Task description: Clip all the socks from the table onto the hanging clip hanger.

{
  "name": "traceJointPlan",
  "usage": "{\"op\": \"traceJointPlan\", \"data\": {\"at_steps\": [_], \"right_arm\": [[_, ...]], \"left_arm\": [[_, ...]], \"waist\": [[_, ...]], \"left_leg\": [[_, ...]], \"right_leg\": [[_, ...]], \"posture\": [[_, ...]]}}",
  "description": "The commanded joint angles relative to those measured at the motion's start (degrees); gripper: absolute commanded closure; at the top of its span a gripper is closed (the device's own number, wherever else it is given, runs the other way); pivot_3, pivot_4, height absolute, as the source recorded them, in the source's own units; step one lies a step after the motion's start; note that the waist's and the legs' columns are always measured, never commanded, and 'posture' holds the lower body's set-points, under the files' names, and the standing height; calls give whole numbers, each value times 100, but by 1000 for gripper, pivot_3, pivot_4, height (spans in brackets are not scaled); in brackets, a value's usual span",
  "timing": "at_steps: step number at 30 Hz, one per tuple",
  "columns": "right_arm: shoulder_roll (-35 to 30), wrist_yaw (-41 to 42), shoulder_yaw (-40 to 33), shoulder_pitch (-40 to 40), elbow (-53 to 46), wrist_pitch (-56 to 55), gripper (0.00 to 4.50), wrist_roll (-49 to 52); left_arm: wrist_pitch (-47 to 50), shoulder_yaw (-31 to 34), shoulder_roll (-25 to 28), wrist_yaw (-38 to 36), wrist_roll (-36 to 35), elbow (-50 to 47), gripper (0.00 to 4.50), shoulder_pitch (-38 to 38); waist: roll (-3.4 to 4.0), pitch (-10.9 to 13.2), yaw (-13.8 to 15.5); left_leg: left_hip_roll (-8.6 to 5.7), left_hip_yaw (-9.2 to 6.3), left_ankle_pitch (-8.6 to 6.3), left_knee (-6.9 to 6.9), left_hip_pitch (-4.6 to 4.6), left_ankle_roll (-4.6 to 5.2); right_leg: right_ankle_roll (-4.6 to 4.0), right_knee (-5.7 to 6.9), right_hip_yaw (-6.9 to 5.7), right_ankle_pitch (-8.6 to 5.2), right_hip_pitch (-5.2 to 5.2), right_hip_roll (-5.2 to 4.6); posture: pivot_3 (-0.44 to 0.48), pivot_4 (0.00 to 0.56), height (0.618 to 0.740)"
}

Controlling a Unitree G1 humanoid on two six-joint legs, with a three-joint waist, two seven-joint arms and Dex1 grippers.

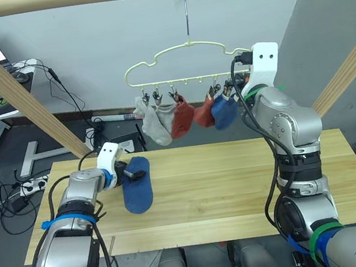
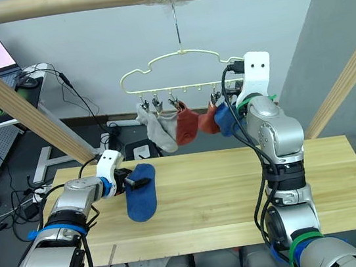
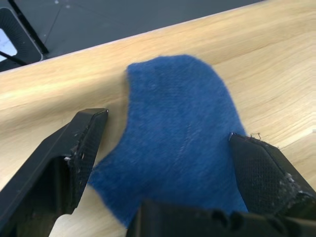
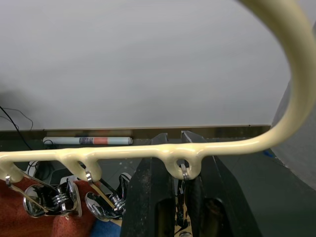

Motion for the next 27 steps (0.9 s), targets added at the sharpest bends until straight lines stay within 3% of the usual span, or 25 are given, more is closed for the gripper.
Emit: {"op": "traceJointPlan", "data": {"at_steps": [1, 3, 6, 19, 27], "right_arm": [[-43, -35, -59, -27, -370, 30, 4500, 26], [-45, -39, -65, -21, -407, 68, 4500, 23], [-47, -43, -73, -15, -441, 106, 4500, 22], [-21, -43, -92, -23, -441, 139, 4500, 27], [45, -61, -128, -39, -436, 143, 4500, 59]], "left_arm": [[-17, -123, -50, -54, 222, 144, 18, 4], [-100, -202, -46, -25, 355, 178, 18, 39], [-181, -234, -42, 32, 478, 196, 562, 79], [-295, -330, -85, -192, 569, -229, 4442, 210], [388, -144, -500, -1070, -174, -1867, 4475, 335]], "waist": [[0, 0, -1], [0, 0, -2], [0, 0, -4], [0, 0, -8], [0, 1, -2]], "left_leg": [[0, 0, 0, 0, 0, 0], [0, 0, 0, 0, 2, 0], [0, 0, 0, 0, 3, 0], [0, 0, 0, 0, 9, 0], [1, 0, 0, 0, 0, 0]], "right_leg": [[0, 0, 1, 0, 0, 0], [0, 3, 0, 0, 0, 0], [0, 4, 0, 0, 0, 0], [0, 14, 2, 0, 1, 1], [0, 3, 1, 0, 0, 0]], "posture": [[82, 220, 740], [79, 220, 740], [77, 221, 740], [81, 224, 740], [82, 225, 740]]}}
